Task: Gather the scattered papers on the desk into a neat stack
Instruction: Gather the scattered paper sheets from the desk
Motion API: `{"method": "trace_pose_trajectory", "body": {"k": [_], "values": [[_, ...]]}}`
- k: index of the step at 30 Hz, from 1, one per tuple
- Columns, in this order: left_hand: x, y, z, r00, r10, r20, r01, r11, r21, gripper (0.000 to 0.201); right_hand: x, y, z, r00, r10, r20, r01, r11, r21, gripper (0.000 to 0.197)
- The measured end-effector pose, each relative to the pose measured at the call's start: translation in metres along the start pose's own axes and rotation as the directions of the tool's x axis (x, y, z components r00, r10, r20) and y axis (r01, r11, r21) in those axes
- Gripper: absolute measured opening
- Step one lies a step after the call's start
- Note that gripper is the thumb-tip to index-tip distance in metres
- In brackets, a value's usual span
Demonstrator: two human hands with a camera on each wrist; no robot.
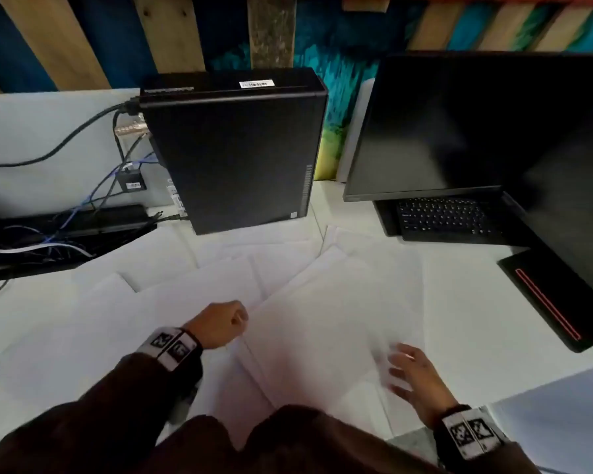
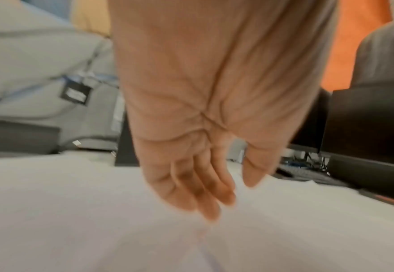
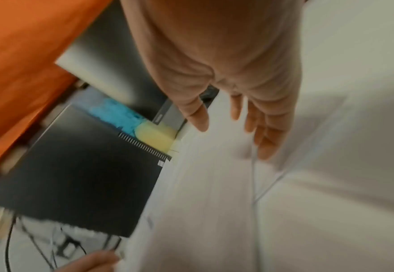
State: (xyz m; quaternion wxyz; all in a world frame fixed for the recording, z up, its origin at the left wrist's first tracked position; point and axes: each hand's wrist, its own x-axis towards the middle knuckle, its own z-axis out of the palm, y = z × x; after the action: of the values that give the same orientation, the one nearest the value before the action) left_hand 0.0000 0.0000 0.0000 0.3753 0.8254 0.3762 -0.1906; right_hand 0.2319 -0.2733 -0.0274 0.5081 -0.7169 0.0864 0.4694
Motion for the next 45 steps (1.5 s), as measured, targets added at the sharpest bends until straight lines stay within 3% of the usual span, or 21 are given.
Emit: {"method": "trace_pose_trajectory", "body": {"k": [1,3,6,8,13,15,17,20,23,24,25,27,28,29,31,33,35,37,39,42,45], "values": [[0.027,0.006,0.002,0.996,-0.006,-0.093,0.003,1.0,-0.025,0.026,0.006,0.001,0.005,0.999,0.045,0.0,-0.045,0.997,0.068,0.024],[0.064,0.022,0.004,0.988,-0.044,-0.15,0.04,0.999,-0.026,0.04,0.012,0.0,0.012,0.99,0.14,0.026,-0.142,0.98,0.142,0.01],[0.102,0.037,0.014,0.986,-0.155,-0.066,0.16,0.985,0.07,0.065,0.017,0.0,0.017,0.982,0.189,0.02,-0.19,0.965,0.18,0.005],[0.114,0.041,0.019,0.984,-0.177,-0.009,0.177,0.981,0.084,0.073,0.015,-0.003,0.021,0.984,0.18,0.009,-0.178,0.968,0.174,0.008],[0.109,0.066,0.022,0.992,-0.051,0.115,0.051,0.999,0.001,0.065,0.015,-0.002,0.018,0.982,0.188,-0.013,-0.184,0.972,0.148,0.012],[0.089,0.077,0.022,0.997,0.051,0.058,-0.048,0.997,-0.057,0.048,0.019,-0.001,0.014,0.985,0.175,-0.009,-0.172,0.975,0.138,0.004],[0.064,0.083,0.018,0.993,0.116,-0.036,-0.121,0.971,-0.207,0.038,0.016,-0.004,0.015,0.991,0.131,0.013,-0.131,0.986,0.102,0.017],[0.022,0.074,0.011,0.982,0.126,-0.143,-0.18,0.857,-0.482,0.031,0.016,-0.014,0.019,0.994,0.019,0.111,-0.022,0.999,0.025,0.05],[-0.016,0.06,0.016,0.979,0.078,-0.186,-0.195,0.608,-0.769,0.028,0.002,-0.034,0.035,0.966,-0.065,0.25,0.052,0.997,0.059,0.043],[-0.025,0.056,0.019,0.978,0.05,-0.201,-0.196,0.544,-0.816,0.026,0.005,-0.039,0.039,0.953,-0.12,0.28,0.112,0.993,0.045,0.057],[-0.032,0.052,0.022,0.976,0.023,-0.215,-0.198,0.503,-0.841,0.024,0.004,-0.045,0.047,0.949,-0.178,0.259,0.184,0.983,-0.001,0.069],[-0.045,0.042,0.027,0.962,-0.062,-0.266,-0.206,0.473,-0.856,0.02,0.006,-0.054,0.058,0.936,-0.24,0.257,0.262,0.964,-0.053,0.061],[-0.048,0.032,0.031,0.938,-0.161,-0.308,-0.192,0.5,-0.845,0.022,0.014,-0.056,0.059,0.935,-0.245,0.255,0.27,0.96,-0.067,0.057],[-0.049,0.018,0.034,0.882,-0.304,-0.36,-0.145,0.552,-0.821,0.029,0.013,-0.062,0.064,0.937,-0.253,0.241,0.28,0.956,-0.088,0.061],[-0.049,-0.018,0.038,0.684,-0.599,-0.416,0.102,0.643,-0.759,0.057,0.017,-0.068,0.07,0.934,-0.259,0.244,0.29,0.951,-0.102,0.067],[-0.051,-0.05,0.042,0.52,-0.769,-0.371,0.432,0.612,-0.662,0.089,0.016,-0.072,0.076,0.919,-0.299,0.256,0.33,0.94,-0.086,0.06],[-0.053,-0.069,0.049,0.457,-0.837,-0.302,0.605,0.541,-0.584,0.109,0.013,-0.074,0.083,0.904,-0.326,0.277,0.361,0.928,-0.087,0.056],[-0.048,-0.079,0.056,0.455,-0.865,-0.212,0.635,0.482,-0.604,0.116,0.01,-0.073,0.089,0.895,-0.351,0.273,0.392,0.914,-0.109,0.044],[-0.044,-0.084,0.061,0.479,-0.865,-0.148,0.632,0.457,-0.625,0.108,0.008,-0.073,0.097,0.905,-0.314,0.287,0.356,0.928,-0.108,0.042],[-0.046,-0.088,0.059,0.586,-0.785,-0.199,0.534,0.559,-0.634,0.067,0.008,-0.072,0.106,0.914,-0.253,0.318,0.311,0.939,-0.147,0.056],[-0.056,-0.084,0.053,0.681,-0.665,-0.307,0.301,0.637,-0.71,0.04,0.009,-0.071,0.113,0.904,-0.233,0.36,0.307,0.937,-0.164,0.059]]}}
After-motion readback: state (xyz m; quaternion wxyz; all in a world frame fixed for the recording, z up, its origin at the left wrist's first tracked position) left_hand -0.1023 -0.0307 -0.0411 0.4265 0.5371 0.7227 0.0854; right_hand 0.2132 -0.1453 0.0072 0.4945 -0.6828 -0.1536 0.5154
